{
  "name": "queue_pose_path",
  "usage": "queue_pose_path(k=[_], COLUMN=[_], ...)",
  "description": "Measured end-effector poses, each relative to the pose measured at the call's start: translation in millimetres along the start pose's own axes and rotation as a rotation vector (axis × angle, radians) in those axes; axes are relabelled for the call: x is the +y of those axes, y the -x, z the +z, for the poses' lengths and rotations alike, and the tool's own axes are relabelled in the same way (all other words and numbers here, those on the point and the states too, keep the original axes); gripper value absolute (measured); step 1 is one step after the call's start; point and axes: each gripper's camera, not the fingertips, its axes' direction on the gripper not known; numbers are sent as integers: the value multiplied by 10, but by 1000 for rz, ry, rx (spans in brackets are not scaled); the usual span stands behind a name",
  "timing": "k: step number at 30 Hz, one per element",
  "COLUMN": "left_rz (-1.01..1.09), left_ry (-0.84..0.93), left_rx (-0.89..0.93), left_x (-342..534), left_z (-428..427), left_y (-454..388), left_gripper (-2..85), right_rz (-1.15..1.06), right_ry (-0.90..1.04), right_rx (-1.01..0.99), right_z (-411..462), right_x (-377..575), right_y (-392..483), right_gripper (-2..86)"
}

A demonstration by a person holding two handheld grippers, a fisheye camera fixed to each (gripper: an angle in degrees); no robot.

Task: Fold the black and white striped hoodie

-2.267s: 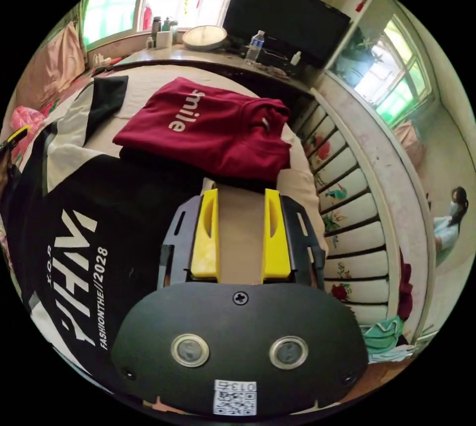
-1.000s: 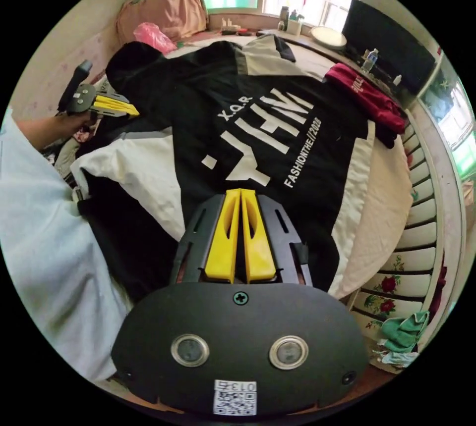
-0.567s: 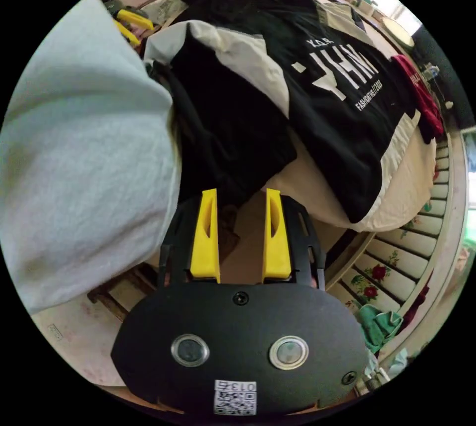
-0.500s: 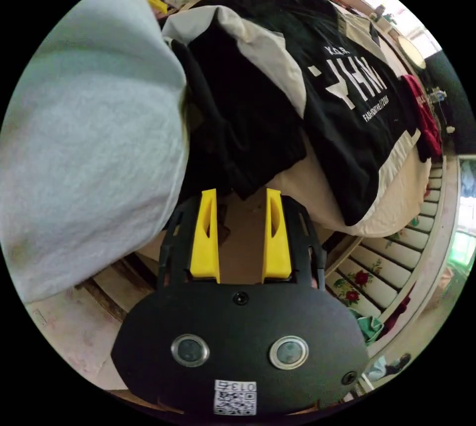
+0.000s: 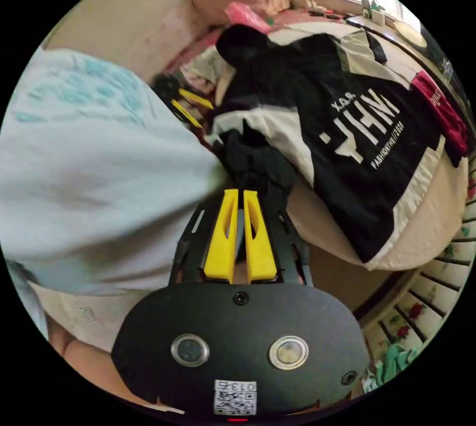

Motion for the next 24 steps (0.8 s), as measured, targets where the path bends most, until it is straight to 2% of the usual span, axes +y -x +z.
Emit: queue_pose_path(k=[4, 6, 8, 11, 15, 17, 19, 21, 24], left_rz=[37, 40, 25, -64, -324, -406, -448, -488, -535], left_ry=[-13, -10, -17, -31, -91, -115, -90, -88, -135], left_rx=[-24, -59, -62, -69, 169, 223, 218, 235, 301], left_x=[-109, -173, -207, -214, -104, -44, 4, 101, 227], left_z=[-53, -80, -105, -189, -111, -43, -4, 10, 57], left_y=[114, 237, 416, 962, 2037, 2333, 2472, 2521, 2525], left_gripper=[168, 165, 158, 139, 123, 119, 122, 132, 139], right_rz=[-217, -243, -157, 95, 497, 604, 779, 809, 720], right_ry=[-345, -463, -547, -635, -770, -732, -699, -737, -620], right_rx=[-203, -195, -144, -20, -31, 29, -20, 0, 147], right_z=[-942, -1207, -1419, -1639, -1546, -1361, -1166, -1161, -1108], right_x=[-374, -498, -650, -892, -1090, -1160, -1046, -885, -784], right_y=[140, 76, -143, -825, -2420, -3041, -3646, -3739, -3507], right_gripper=[15, 16, 18, 24, 41, 63, 105, 116, 116])
